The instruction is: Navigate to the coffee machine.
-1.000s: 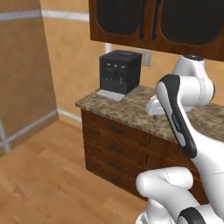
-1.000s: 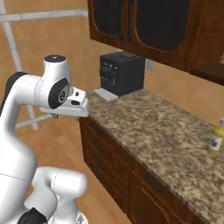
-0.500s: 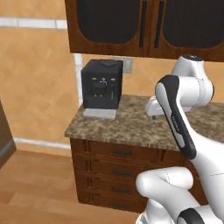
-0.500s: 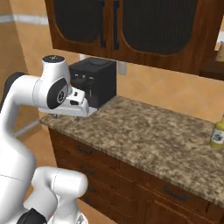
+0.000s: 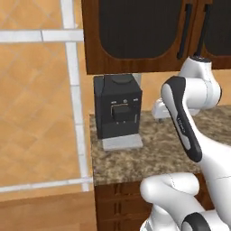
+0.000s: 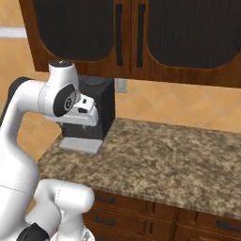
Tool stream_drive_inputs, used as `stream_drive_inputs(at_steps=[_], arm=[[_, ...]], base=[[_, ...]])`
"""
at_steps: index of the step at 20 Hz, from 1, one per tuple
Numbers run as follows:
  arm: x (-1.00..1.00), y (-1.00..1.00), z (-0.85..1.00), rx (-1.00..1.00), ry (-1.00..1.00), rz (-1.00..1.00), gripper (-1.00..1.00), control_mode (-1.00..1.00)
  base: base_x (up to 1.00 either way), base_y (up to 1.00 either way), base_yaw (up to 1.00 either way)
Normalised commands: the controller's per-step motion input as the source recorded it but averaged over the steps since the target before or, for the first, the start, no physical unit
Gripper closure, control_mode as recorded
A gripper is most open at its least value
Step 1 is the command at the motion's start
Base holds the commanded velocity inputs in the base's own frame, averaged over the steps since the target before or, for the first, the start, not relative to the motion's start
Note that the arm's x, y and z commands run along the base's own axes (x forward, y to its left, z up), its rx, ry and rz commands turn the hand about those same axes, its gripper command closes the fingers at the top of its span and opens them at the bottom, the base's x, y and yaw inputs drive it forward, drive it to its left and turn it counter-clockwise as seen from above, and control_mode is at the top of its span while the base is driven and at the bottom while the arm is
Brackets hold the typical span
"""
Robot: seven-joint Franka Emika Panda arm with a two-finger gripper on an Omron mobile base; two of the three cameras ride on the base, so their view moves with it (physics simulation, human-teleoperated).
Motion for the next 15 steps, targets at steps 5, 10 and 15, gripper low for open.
stream_drive_inputs(at_steps=[5, 10, 15], arm=[[0.00, 0.00, 0.00, 0.00, 0.00, 0.00, -1.00, 1.00], [0.00, 0.00, 0.00, 0.00, 0.00, 0.00, -1.00, 1.00], [0.00, 0.00, 0.00, 0.00, 0.00, 0.00, -1.00, 1.00]], base=[[0.13, 0.91, -0.24], [0.15, -0.07, 0.00], [0.31, -0.05, 0.00]])
